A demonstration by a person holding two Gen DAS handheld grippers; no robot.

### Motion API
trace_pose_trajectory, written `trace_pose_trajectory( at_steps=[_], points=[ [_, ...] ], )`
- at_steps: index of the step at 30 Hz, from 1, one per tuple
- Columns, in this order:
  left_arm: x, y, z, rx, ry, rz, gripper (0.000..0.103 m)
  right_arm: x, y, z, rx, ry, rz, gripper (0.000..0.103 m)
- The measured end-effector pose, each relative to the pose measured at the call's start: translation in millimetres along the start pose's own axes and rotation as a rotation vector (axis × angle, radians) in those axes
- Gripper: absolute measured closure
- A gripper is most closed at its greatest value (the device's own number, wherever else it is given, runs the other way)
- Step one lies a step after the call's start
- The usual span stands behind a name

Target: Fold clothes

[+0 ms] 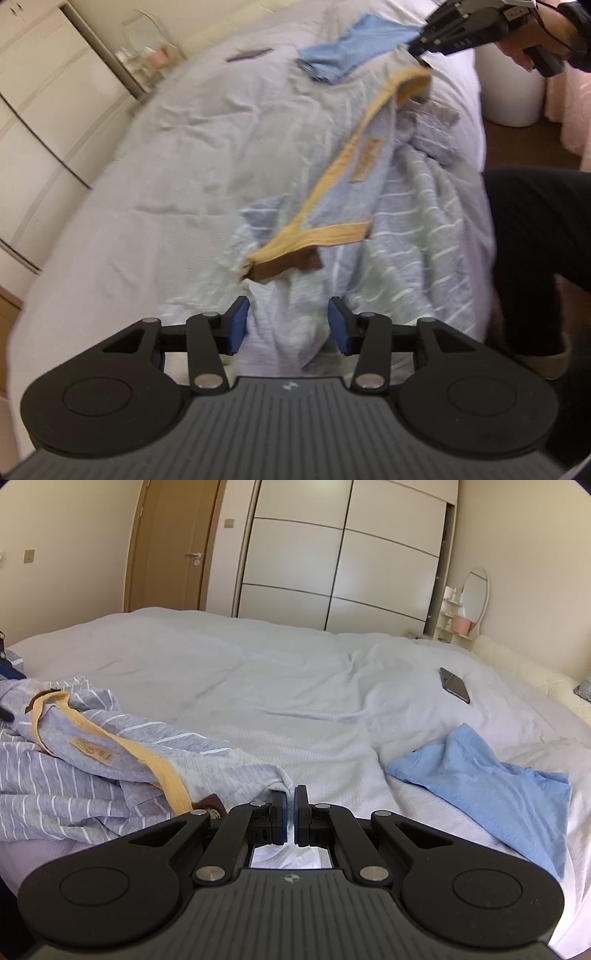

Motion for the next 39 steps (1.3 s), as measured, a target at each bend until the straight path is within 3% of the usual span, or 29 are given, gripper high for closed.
trace_pose_trajectory(
  at_steps=[5,15,16,17,18,21,24,26,29,33,36,37,39],
  points=[
    [15,2,9,0.034,-0.12,0.016,0.062,7,-4,8,0.01,-0.033,-0.018,0.103],
    [0,-7,-12,-0.034,-0.102,0.095,0.061,9,-22,8,-0.022,-0.028,-0.067,0.103],
    [2,-6,-11,-0.035,-0.104,0.089,0.071,8,-22,7,-0.025,-0.024,-0.066,0.103],
    [2,-6,-8,-0.028,-0.103,0.09,0.092,7,-22,6,-0.028,-0.02,-0.064,0.103],
    [1,-5,-6,-0.019,-0.102,0.092,0.102,6,-22,5,-0.031,-0.015,-0.063,0.103],
    [-11,-4,6,0.041,-0.045,0.149,0.101,5,-25,3,-0.047,0.006,-0.057,0.102],
    [-31,-1,19,0.102,0.019,0.227,0.101,3,-28,3,-0.057,0.022,-0.048,0.094],
    [-45,4,26,0.138,0.049,0.268,0.101,-2,-31,7,-0.046,0.018,0.004,0.074],
    [-61,11,33,0.175,0.08,0.299,0.101,-23,-39,9,-0.039,0.015,0.183,0.067],
    [-70,20,35,0.193,0.104,0.295,0.101,-44,-49,3,-0.037,0.011,0.327,0.068],
    [-74,24,41,0.211,0.144,0.293,0.101,-40,-25,12,0.021,-0.012,0.324,0.087],
    [-79,26,49,0.227,0.176,0.295,0.101,-36,-12,17,0.046,-0.02,0.312,0.101],
    [-89,30,67,0.265,0.25,0.302,0.101,-29,13,27,0.097,-0.037,0.288,0.1]
  ],
)
Point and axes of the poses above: each gripper's, at about its wrist camera, not at the fingertips, and z roughly against the way its jaws point, x to its right, y to its top, the point moved 9 cm from there along -z, roughly the way its jaws point, and after that the axes turned 1 degree about z, right-handed, at the moved point
